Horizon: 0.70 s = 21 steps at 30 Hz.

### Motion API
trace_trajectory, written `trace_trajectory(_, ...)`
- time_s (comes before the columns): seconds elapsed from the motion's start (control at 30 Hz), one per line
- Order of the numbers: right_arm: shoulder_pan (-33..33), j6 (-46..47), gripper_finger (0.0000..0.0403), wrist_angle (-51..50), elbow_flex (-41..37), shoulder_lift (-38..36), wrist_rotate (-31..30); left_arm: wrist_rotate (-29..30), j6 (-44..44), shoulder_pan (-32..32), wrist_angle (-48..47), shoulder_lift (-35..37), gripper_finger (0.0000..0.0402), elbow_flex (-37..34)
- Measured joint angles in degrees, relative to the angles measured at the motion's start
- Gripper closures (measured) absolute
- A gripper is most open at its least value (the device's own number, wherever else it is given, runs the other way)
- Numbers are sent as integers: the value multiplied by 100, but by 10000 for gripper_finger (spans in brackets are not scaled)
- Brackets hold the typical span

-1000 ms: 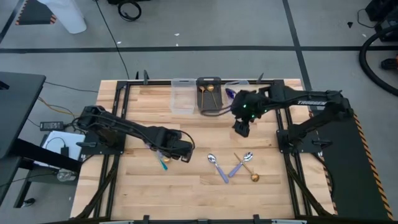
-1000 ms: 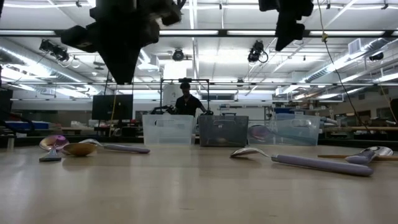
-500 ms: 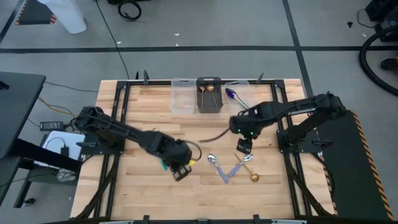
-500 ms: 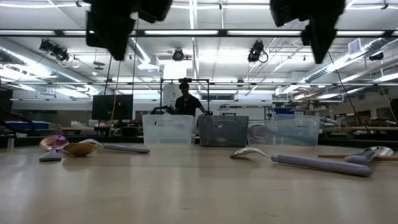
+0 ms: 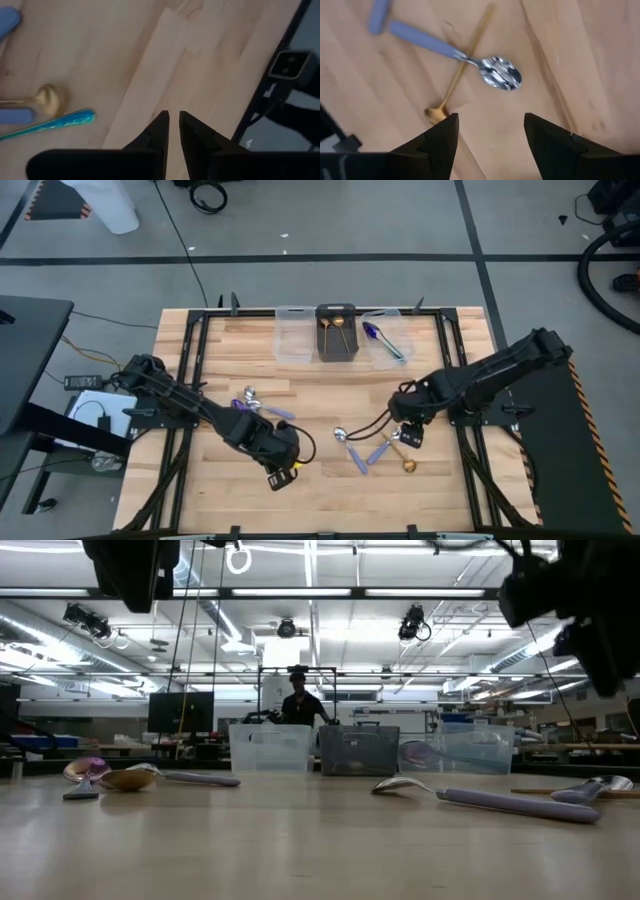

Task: Sort silverware by color (type)
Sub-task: Put the purple spoon into the left transparent bin

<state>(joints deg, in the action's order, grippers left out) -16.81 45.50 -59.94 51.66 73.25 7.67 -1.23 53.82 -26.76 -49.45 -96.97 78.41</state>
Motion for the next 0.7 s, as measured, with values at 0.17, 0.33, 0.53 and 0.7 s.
trace_trajectory(0.17,5,719,164,196,-521,2,56,49,109,-49,477,2,351,0)
trace_trajectory(0.33,34,1120,167,593,-966,2,-171,202,105,-38,916,2,352,0)
trace_trajectory(0.53,131,1596,182,1434,-1456,4,-265,237,107,-2,1006,9,352,0)
trace_trajectory(0.7,276,1780,197,2055,-1933,4,58,233,107,-9,1025,11,352,0)
